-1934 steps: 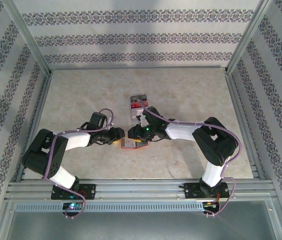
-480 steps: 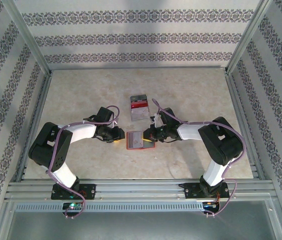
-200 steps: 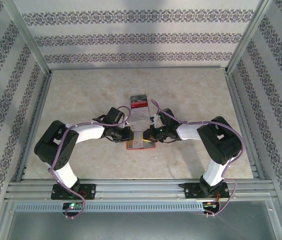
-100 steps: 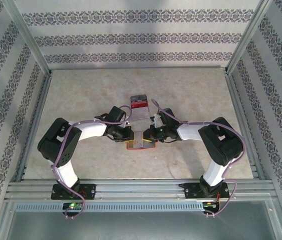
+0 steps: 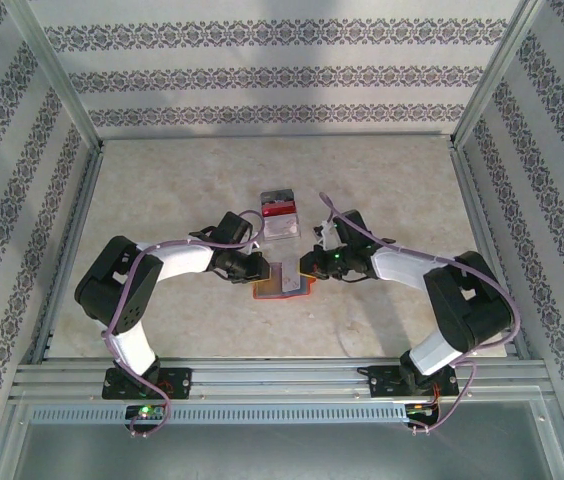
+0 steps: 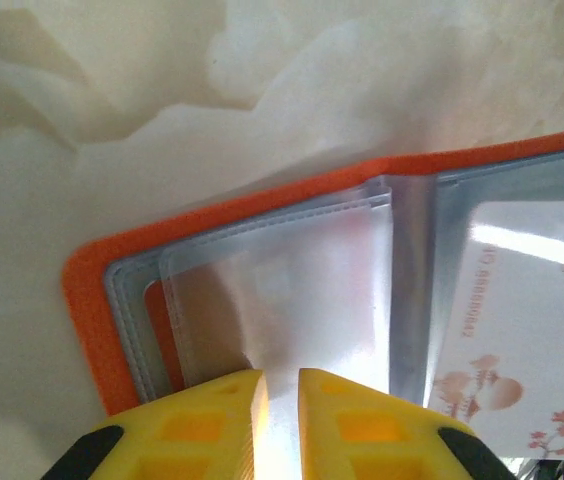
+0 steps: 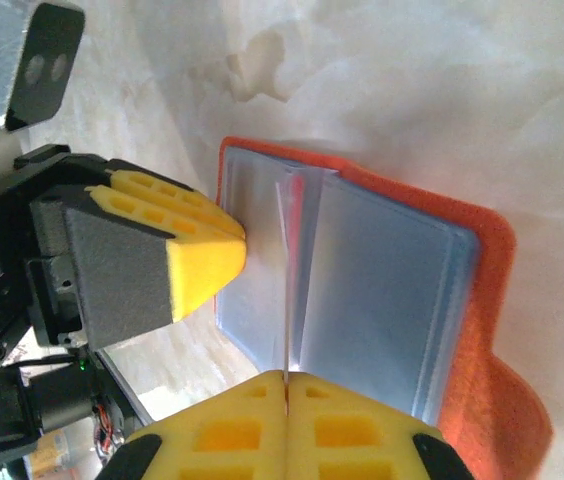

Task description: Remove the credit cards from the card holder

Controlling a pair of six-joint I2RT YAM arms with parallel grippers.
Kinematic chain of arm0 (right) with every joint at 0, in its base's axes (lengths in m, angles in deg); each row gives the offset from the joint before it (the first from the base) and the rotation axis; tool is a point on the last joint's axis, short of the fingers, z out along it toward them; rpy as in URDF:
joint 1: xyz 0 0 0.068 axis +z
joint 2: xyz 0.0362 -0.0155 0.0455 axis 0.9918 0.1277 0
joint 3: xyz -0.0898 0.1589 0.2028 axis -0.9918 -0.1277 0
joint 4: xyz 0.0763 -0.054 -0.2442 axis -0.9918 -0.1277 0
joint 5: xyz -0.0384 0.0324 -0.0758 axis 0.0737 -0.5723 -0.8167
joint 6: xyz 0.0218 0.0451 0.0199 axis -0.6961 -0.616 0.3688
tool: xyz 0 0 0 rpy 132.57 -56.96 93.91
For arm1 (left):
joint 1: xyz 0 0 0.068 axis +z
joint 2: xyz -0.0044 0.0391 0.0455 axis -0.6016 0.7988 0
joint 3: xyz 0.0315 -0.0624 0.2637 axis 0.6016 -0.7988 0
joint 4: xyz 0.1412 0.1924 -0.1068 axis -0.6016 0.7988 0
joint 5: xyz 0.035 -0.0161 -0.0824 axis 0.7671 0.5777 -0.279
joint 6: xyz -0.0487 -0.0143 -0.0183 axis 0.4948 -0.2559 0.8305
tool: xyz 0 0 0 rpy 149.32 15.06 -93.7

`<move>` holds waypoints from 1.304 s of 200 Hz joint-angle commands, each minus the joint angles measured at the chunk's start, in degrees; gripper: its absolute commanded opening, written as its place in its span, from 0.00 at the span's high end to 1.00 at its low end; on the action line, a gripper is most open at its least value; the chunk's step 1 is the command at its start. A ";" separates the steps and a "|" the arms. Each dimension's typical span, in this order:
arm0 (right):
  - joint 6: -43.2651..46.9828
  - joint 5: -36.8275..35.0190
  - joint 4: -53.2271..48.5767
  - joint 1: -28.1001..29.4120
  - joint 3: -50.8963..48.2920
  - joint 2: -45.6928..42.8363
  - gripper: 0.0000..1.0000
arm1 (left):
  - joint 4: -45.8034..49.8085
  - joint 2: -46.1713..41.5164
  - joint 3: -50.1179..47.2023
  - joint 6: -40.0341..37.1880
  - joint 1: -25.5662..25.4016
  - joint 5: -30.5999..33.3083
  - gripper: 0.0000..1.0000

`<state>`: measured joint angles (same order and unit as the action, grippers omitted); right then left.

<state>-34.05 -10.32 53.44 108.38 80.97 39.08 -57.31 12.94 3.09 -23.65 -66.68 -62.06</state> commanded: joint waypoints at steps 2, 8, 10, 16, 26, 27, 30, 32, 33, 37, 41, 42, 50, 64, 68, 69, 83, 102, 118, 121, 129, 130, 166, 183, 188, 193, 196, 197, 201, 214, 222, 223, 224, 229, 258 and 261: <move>5.84 0.69 -3.74 -1.05 1.52 -3.24 1.00 | 1.69 -1.75 1.73 -3.98 -0.44 1.85 0.77; 6.70 0.95 -4.37 -1.26 1.99 -3.82 1.00 | 2.38 -2.62 3.09 -5.08 -0.39 1.75 0.75; 7.06 1.04 -4.69 -1.38 2.27 -4.00 1.00 | 2.68 -2.91 3.48 -5.44 -0.37 1.73 0.75; 8.18 1.46 -5.42 -1.45 2.85 -4.46 1.00 | 3.50 -3.77 4.78 -6.61 -0.37 1.85 0.73; 10.12 2.10 -6.65 -1.63 3.87 -5.39 1.00 | 4.84 -5.26 6.79 -8.40 -0.19 1.72 0.72; 10.32 2.13 -6.72 -1.59 3.96 -5.49 1.00 | 4.94 -5.42 6.95 -8.56 -0.15 1.79 0.71; 10.86 2.27 -6.98 -1.70 4.15 -5.79 1.00 | 5.28 -5.86 7.49 -9.16 -0.04 1.81 0.71; 11.11 2.36 -7.08 -1.72 4.32 -6.01 1.00 | 5.53 -6.16 7.85 -9.52 0.00 1.85 0.70; 11.30 2.35 -7.11 -1.76 4.37 -6.10 1.00 | 5.63 -6.32 7.97 -9.69 0.08 1.86 0.70; 11.90 2.66 -7.22 -1.85 4.67 -6.39 1.00 | 6.00 -6.91 8.45 -10.52 0.27 1.78 0.69; 12.51 3.02 -7.23 -1.94 4.89 -6.87 1.00 | 6.39 -7.53 9.16 -11.33 0.47 1.62 0.69; 12.65 3.11 -7.27 -1.96 4.95 -6.97 1.00 | 6.46 -7.61 9.32 -11.57 0.49 1.56 0.69; 13.87 3.70 -7.47 -2.20 5.56 -7.64 1.00 | 7.63 -8.91 10.37 -13.50 0.99 1.75 0.67; 16.38 4.72 -8.32 -2.67 6.90 -8.66 1.00 | 8.90 -11.26 11.37 -17.33 2.00 1.48 0.65; 17.30 4.93 -8.86 -2.83 7.43 -8.90 1.00 | 9.14 -12.07 11.45 -18.49 2.31 1.27 0.64; 17.55 4.95 -9.01 -2.85 7.50 -8.95 1.00 | 9.19 -12.26 11.44 -18.79 2.38 1.17 0.64; 21.44 5.40 -11.52 -3.17 9.77 -9.90 1.00 | 8.61 -15.47 10.71 -23.62 3.30 -1.45 0.57; 27.58 5.04 -15.40 -3.30 13.03 -11.51 1.00 | 6.93 -21.32 7.65 -31.88 3.50 -1.94 0.46; 32.45 3.42 -17.81 -3.29 15.35 -12.92 1.00 | 3.80 -26.45 3.87 -39.43 3.42 -4.56 0.42; 33.40 2.94 -18.12 -3.28 15.65 -13.24 1.00 | 2.93 -27.32 3.04 -40.35 3.44 -4.77 0.42; 35.84 1.67 -18.74 -3.31 16.35 -13.93 1.00 | 1.09 -29.44 1.39 -42.46 3.47 -5.26 0.41; 36.19 1.56 -18.87 -3.31 16.44 -14.02 1.00 | 0.91 -29.60 1.22 -42.73 3.49 -5.30 0.41; 51.76 -4.27 -24.74 -1.94 19.83 -17.11 1.00 | 0.20 -33.60 0.18 -52.62 3.46 -11.05 0.18; 60.60 -10.60 -27.63 0.57 20.80 -18.54 1.00 | -1.28 -35.25 -0.97 -56.56 3.48 -11.40 0.00; 63.24 -12.00 -28.46 1.37 21.01 -18.88 1.00 | -2.24 -35.74 -1.56 -57.39 3.45 -11.44 0.00; 65.40 -13.33 -29.11 2.03 21.10 -19.17 1.00 | -3.50 -36.20 -2.10 -57.86 3.49 -11.27 0.00; 66.57 -14.18 -29.23 2.38 21.23 -19.39 1.00 | -4.14 -36.47 -2.37 -58.11 3.46 -11.11 0.00; 66.85 -14.41 -29.26 2.49 21.26 -19.43 1.00 | -4.39 -36.54 -2.46 -58.16 3.48 -11.04 0.00; 67.91 -15.11 -29.33 2.87 21.33 -19.67 1.00 | -5.20 -36.73 -2.74 -58.42 3.49 -10.88 0.00; 70.83 -15.91 -29.88 3.91 22.09 -20.06 1.00 | -7.47 -36.71 -2.94 -58.50 3.41 -9.71 0.00; 72.21 -16.35 -30.26 4.65 22.81 -20.09 1.00 | -9.00 -36.47 -3.04 -58.40 3.45 -9.31 0.00; 72.30 -16.41 -30.35 4.72 22.92 -20.04 1.00 | -9.19 -36.41 -3.10 -58.39 3.47 -9.30 0.00; 72.52 -16.45 -30.43 4.84 22.98 -20.02 1.00 | -9.46 -36.38 -3.09 -58.43 3.44 -9.30 0.00; 73.55 -16.68 -30.85 5.34 23.56 -19.93 1.00 | -10.30 -36.22 -3.17 -58.57 3.45 -9.38 0.00; 78.25 -19.02 -34.08 8.72 26.87 -18.58 1.00 | -12.79 -34.13 -1.88 -58.82 2.87 -12.42 0.00; 78.49 -19.03 -34.38 8.93 27.19 -18.40 1.00 | -12.88 -33.81 -1.65 -58.84 2.68 -12.72 0.00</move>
<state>36.88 -26.17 22.84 115.13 104.40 20.00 -64.83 -22.55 0.62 -79.97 -63.22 -71.31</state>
